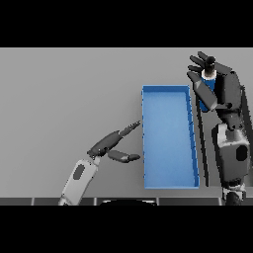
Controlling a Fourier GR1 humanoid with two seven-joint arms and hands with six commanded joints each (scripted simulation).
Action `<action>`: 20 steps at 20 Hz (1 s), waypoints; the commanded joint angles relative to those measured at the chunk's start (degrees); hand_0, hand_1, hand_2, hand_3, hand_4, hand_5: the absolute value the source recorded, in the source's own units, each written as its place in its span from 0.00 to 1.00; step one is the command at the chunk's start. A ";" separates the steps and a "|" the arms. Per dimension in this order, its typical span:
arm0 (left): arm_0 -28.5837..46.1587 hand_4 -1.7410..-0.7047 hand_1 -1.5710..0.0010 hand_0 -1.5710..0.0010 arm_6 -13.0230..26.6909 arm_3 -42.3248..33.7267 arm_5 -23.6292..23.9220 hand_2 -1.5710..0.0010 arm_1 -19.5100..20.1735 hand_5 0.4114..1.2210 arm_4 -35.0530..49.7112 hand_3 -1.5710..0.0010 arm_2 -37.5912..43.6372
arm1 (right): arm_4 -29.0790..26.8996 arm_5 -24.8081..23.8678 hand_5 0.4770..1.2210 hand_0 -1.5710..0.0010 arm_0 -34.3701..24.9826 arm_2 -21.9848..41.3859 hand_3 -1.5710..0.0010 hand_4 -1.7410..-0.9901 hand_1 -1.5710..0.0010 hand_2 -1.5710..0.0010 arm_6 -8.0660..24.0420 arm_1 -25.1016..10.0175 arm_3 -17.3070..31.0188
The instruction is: Pick up the blue pipe and place it into the blue bin.
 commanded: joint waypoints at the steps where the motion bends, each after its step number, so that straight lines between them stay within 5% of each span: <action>1: -0.31 0.84 1.00 1.00 0.25 -0.36 0.07 1.00 0.04 0.00 0.09 1.00 0.10 | -2.21 -1.71 1.00 0.00 3.03 -0.11 0.00 0.00 0.00 0.00 -0.01 -2.15 -0.88; 7: 1.01 0.84 1.00 1.00 -0.63 -1.09 -0.38 1.00 1.05 0.01 0.11 1.00 -0.43 | -7.12 -10.61 1.00 0.00 23.53 2.38 0.00 0.00 0.00 0.00 -0.37 -6.82 -10.58; 13: 1.89 0.83 1.00 1.00 0.38 -1.45 0.18 1.00 0.03 0.02 0.37 1.00 -1.45 | -7.25 -19.88 1.00 0.00 39.56 6.85 0.00 0.00 0.00 0.00 -0.20 -7.14 -11.12; 17: 1.28 0.82 1.00 1.00 1.02 -1.65 0.09 1.00 0.20 0.01 0.91 1.00 -1.20 | -7.66 -28.76 1.00 0.00 44.62 13.95 0.03 0.00 0.00 0.00 0.02 -10.43 -10.18; 18: 1.68 0.82 1.00 1.00 0.69 -1.70 0.19 1.00 0.33 0.01 0.86 1.00 -1.24 | -7.51 -31.36 1.00 0.00 45.32 16.14 0.20 0.00 0.00 0.00 -0.37 -11.41 -10.57; 20: 1.65 0.83 1.00 1.00 0.95 -1.57 0.23 1.00 0.44 0.01 0.50 1.00 -1.59 | -4.87 -36.12 1.00 0.00 45.18 19.78 0.35 0.00 0.00 0.00 -1.34 -14.18 -10.51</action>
